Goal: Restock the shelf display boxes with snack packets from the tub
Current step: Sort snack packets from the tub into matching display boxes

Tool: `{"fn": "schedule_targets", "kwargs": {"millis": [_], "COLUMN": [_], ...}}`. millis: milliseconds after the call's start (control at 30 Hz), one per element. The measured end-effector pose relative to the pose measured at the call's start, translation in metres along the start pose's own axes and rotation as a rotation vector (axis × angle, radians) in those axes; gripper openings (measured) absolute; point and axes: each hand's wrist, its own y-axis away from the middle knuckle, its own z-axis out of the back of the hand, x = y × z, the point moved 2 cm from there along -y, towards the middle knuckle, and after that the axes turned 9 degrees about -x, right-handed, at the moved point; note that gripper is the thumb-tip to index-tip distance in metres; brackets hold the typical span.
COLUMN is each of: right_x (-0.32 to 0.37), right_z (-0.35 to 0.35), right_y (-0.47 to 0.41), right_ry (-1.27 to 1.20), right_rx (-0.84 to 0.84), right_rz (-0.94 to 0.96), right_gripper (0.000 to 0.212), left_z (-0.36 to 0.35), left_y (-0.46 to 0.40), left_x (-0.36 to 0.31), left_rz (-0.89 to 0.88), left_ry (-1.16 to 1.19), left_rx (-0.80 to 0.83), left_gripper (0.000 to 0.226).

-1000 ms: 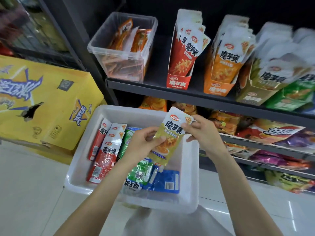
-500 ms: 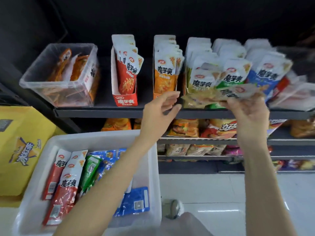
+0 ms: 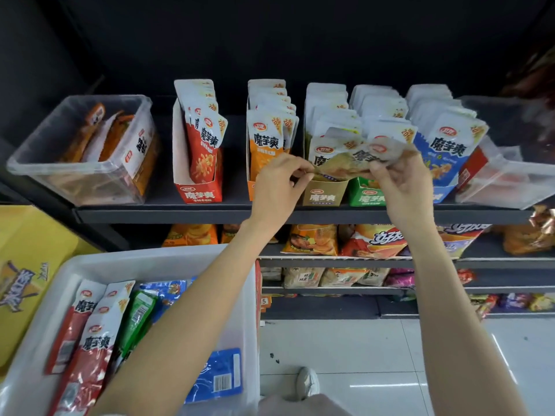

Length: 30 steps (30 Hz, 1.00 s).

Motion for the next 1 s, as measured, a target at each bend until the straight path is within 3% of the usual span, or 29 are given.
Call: {"fn": "schedule_targets", "kwargs": {"millis": [233, 367, 567, 733, 800, 867, 1000], "right_x": [0.032, 0.019, -0.002, 0.023, 0.029, 0.030, 0.032], "right_z": [-0.016, -0.036, -0.042, -0.031, -0.041, -0.064, -0.129], "right_y": [-0.022, -0.011, 0.013, 0.068, 0.097, 0.125, 0.171], "right_ry": [0.500, 0.648, 0.518, 0.316, 0.277, 0.265, 0.337], "right_rx": [0.079, 0.176, -0.057, -0.279, -0.168, 0.060, 0.561], "right_rz": [0.320, 0.328, 0.242, 0.319, 0.330, 0.313, 0.285], "right_gripper": [0.041, 0.046, 0.041, 0.026, 0.019, 0.018, 0.024], "left_z": [-0.002, -0.001, 0.007, 0.062, 0.098, 0.136, 0.211], "left_y": [-0.003, 0.000, 0.006, 0.037, 0.066, 0.103, 0.174], "left_x": [0.005, 0.008, 0.004, -0.002, 0.007, 0.029, 0.094], "left_rz": [-0.042, -0.010, 0.065, 0.140, 0.155, 0.164, 0.292], "left_ry": [-0.115, -0.065, 0.021, 0.160, 0.139, 0.028, -0.329], "left_rx": [-0.015, -0.005, 0.045, -0.086, -0.145, -0.155, 0.027], "left_gripper": [0.009, 0.020, 0.028, 0.021, 0.019, 0.021, 0.032]}}
